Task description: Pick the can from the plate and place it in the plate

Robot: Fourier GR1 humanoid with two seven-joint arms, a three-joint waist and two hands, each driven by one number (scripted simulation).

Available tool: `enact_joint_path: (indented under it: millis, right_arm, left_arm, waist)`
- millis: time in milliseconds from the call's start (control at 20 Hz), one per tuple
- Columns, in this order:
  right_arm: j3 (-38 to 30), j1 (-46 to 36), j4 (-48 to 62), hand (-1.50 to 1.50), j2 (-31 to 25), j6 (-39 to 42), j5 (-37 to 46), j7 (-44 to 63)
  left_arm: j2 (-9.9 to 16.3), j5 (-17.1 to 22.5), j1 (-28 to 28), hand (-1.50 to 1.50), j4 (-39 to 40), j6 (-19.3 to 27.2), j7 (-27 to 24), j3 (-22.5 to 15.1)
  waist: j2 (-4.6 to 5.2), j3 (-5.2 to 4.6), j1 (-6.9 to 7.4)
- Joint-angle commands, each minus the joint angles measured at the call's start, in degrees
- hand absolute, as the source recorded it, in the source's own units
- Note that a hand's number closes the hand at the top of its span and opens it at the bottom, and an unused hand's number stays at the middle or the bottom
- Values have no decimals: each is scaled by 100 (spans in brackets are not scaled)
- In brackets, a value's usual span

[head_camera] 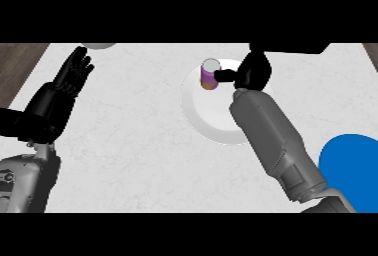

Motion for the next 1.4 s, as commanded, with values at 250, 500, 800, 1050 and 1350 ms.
enact_joint_path:
  millis: [250,500,800,1050,1350]
  right_arm:
    - [-446,284,-511,-150,18,-1354,-1389,-1631]
    - [-77,683,-1225,-150,18,-1619,-1916,-1586]
    - [45,2458,-3042,-150,-78,-1341,-2060,-1989]
    - [587,3997,-4797,-150,-306,-1003,-1903,-2066]
    - [1045,5601,-6540,-150,-554,-562,-1499,-1472]
  left_arm:
    - [-100,-169,-57,0,20,236,9,50]
    - [148,101,-2,0,344,-120,-120,370]
    - [-2,-50,494,0,-109,43,-161,312]
    - [24,-99,474,0,-44,41,-26,364]
    - [27,-99,153,0,334,-57,-146,441]
  waist:
    - [-52,6,-162]
    - [-145,-7,-353]
    - [-183,-10,-510]
    - [-184,-11,-565]
    - [-164,-14,-544]
